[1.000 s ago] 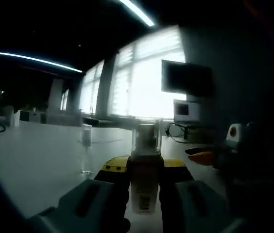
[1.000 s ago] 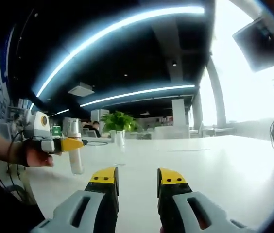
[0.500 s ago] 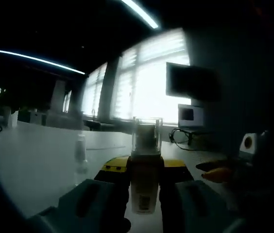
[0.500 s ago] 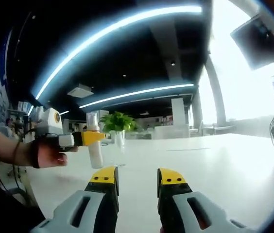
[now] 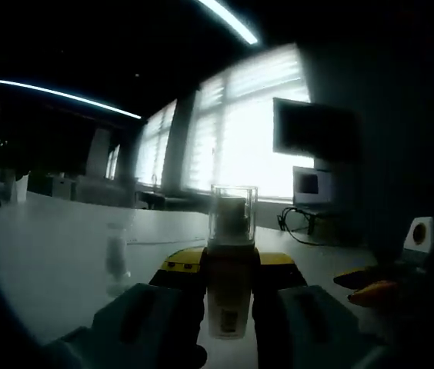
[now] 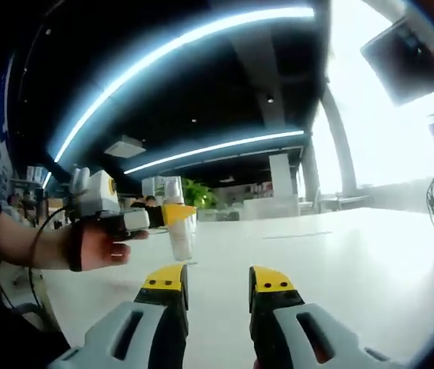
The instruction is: Clamp pump bottle remove cover press pump head put on cover
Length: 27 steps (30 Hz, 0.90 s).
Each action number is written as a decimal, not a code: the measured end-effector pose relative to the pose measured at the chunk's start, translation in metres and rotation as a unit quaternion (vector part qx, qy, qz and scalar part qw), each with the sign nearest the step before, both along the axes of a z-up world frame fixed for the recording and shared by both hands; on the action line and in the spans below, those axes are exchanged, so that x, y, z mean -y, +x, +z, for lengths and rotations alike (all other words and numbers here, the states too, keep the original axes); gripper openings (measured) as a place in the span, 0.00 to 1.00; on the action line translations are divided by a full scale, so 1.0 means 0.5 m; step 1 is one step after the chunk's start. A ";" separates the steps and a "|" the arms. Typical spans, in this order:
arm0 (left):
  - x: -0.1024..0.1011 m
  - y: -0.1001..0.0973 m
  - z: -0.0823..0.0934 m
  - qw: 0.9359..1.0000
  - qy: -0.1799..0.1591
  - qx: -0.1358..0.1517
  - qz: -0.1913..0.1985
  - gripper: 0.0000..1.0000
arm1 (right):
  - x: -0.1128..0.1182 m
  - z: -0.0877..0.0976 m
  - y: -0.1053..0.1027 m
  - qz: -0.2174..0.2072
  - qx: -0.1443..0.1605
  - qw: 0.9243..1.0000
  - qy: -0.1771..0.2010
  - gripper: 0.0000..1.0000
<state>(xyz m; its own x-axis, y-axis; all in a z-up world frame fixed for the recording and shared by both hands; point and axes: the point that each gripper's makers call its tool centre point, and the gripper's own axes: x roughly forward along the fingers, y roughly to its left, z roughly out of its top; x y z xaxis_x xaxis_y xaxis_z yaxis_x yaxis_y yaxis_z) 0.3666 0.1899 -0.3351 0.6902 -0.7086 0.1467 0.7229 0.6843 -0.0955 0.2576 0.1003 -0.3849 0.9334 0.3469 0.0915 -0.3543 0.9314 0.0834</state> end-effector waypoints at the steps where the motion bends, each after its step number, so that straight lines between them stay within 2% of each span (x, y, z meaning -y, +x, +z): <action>1: 0.002 0.005 -0.001 1.000 0.001 0.001 0.002 0.14 | 0.000 0.000 0.001 0.000 0.000 1.000 0.001 0.26; 6: 0.024 0.037 -0.005 1.000 0.002 0.001 0.005 0.14 | 0.003 -0.001 0.004 0.000 -0.004 1.000 -0.001 0.26; 11: 0.039 0.064 -0.010 1.000 -0.007 -0.011 0.015 0.14 | 0.007 -0.002 0.010 -0.003 -0.007 1.000 -0.001 0.26; 13: 0.048 0.086 -0.015 1.000 -0.011 -0.014 0.019 0.14 | 0.006 -0.002 0.010 -0.003 -0.008 1.000 -0.001 0.26; 16: 0.048 0.087 -0.022 1.000 -0.012 -0.013 0.026 0.14 | 0.003 -0.005 0.011 -0.005 -0.010 1.000 -0.008 0.26; 22: 0.060 0.106 -0.040 0.999 0.007 0.002 0.040 0.13 | -0.003 -0.015 0.012 -0.005 -0.012 0.999 -0.033 0.26; 27: 0.072 0.122 -0.055 0.998 0.027 0.011 0.053 0.13 | 0.002 -0.015 0.012 -0.007 -0.013 0.999 -0.029 0.25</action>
<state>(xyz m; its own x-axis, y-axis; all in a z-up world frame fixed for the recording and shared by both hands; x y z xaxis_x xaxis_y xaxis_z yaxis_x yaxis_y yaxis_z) 0.4275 0.1540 -0.3627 0.7592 -0.6385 0.1264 0.6471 0.7613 -0.0412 0.2637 0.0996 -0.3925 0.9401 0.3377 0.0469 -0.3395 0.9398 0.0389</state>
